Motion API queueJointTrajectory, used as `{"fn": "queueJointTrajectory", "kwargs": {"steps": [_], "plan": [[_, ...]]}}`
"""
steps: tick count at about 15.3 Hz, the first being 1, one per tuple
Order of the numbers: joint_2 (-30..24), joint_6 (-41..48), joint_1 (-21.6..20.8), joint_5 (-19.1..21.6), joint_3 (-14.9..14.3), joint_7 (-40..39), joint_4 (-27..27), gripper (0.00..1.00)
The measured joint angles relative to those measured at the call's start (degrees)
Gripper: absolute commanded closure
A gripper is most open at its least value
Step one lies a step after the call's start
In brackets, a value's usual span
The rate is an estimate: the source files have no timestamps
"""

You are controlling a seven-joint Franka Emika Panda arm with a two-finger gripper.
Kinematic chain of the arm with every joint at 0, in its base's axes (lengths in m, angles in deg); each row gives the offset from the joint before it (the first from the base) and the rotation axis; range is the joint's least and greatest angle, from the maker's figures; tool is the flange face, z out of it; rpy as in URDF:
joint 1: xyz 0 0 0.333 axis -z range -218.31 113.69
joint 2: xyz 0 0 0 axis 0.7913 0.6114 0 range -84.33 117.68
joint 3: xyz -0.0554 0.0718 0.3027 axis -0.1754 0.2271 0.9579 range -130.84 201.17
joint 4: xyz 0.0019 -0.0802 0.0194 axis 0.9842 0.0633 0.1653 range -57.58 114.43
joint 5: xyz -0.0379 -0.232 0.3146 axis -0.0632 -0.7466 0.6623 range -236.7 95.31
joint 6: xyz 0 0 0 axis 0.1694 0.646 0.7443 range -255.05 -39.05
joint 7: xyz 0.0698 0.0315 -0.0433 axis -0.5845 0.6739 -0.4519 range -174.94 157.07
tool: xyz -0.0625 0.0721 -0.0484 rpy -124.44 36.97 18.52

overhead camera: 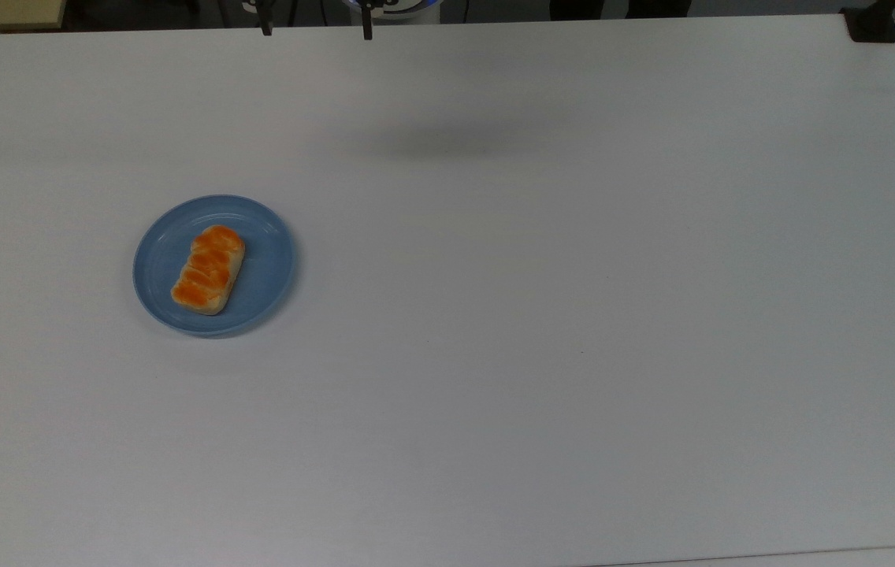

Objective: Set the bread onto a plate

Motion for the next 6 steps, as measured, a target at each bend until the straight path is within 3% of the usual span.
{"fn": "queueJointTrajectory", "kwargs": {"steps": [6], "plan": [[-0.1,-0.8,0.8,0.0,-0.6,0.7,-0.5,0.00]]}}
